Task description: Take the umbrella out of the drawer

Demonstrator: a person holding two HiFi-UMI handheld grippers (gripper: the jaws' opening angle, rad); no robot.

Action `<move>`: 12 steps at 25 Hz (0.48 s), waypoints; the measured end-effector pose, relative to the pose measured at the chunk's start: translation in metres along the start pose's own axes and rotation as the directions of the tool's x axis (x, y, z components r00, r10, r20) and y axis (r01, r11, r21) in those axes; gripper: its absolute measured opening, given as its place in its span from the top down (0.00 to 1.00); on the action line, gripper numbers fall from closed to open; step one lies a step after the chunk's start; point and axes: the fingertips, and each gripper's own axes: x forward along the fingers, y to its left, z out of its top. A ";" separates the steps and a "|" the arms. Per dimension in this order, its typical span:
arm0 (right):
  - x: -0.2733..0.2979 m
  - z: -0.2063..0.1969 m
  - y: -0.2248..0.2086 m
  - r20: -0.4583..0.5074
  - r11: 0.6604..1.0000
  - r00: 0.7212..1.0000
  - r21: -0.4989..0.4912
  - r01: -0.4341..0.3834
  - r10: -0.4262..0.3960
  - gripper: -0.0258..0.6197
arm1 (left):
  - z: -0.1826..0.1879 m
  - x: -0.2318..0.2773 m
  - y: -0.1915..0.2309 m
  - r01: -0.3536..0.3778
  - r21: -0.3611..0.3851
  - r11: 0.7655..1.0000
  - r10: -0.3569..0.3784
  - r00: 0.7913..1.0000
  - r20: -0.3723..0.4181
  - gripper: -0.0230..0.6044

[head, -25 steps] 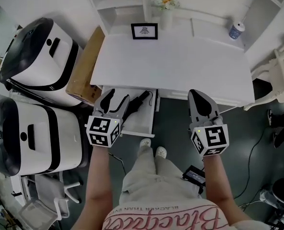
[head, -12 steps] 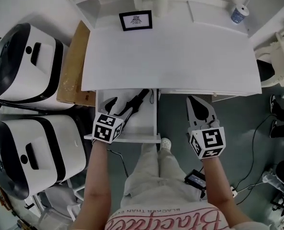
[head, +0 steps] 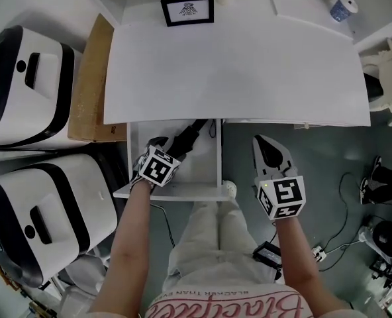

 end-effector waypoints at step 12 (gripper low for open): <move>0.015 -0.041 -0.004 -0.076 0.998 0.996 0.042 0.044 -0.041 0.95 | -0.051 0.078 0.004 -0.010 -0.002 1.000 0.010 0.980 -0.199 0.42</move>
